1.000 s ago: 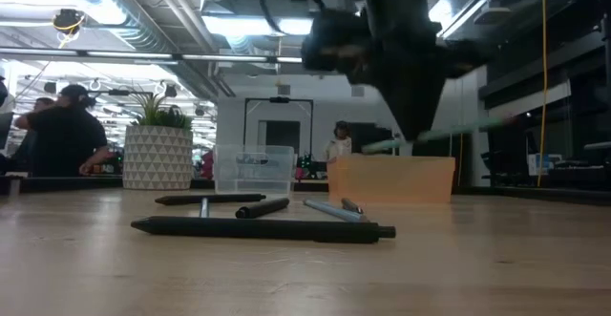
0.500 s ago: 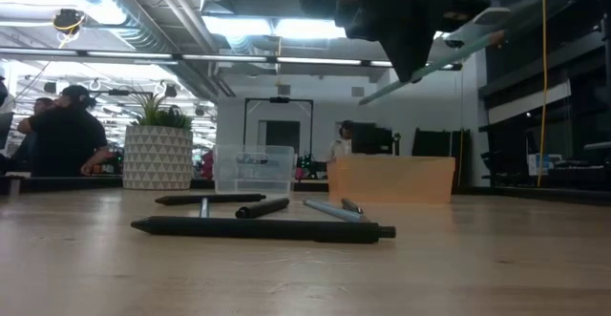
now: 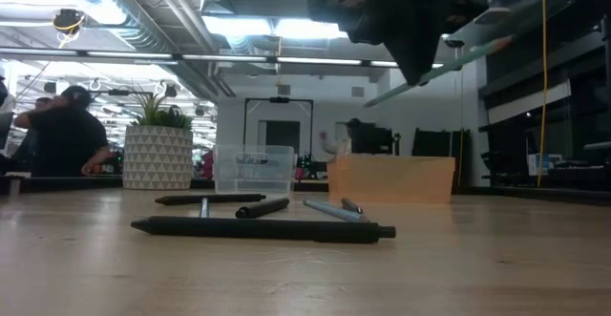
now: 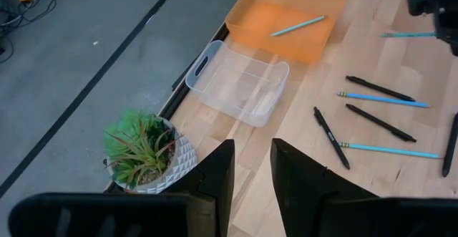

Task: Sort pens & pencils
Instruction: Put the light green pencil into the orange bin

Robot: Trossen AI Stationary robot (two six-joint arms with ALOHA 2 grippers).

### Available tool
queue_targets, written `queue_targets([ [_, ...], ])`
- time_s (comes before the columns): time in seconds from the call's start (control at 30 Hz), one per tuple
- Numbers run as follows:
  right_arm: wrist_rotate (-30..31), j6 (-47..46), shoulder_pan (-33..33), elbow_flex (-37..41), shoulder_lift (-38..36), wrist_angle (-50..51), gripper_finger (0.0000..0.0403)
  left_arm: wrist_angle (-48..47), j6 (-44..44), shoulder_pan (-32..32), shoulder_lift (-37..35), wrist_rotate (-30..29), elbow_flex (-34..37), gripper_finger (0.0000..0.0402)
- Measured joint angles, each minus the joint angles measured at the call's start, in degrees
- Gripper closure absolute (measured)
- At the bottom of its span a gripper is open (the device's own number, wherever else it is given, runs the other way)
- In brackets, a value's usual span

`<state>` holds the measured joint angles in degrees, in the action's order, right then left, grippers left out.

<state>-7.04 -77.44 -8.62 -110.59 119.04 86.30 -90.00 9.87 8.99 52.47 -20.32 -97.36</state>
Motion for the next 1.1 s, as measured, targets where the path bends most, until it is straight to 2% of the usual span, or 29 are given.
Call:
queue_targets([
  [0.63,5.51,11.27,9.79,0.02,-0.94,3.8,0.0361,-0.02,-1.2,-0.02,0.0,0.02,0.0,0.0315],
  [0.77,7.42,13.7,12.72,0.0,-2.36,3.78,0.0361,-0.02,-1.45,-0.01,-0.02,0.01,0.0,0.0315],
  [1.1,7.63,23.09,21.32,-0.04,-2.75,3.69,0.0361,-0.02,-1.53,0.0,-0.02,0.02,0.0,0.0315],
])
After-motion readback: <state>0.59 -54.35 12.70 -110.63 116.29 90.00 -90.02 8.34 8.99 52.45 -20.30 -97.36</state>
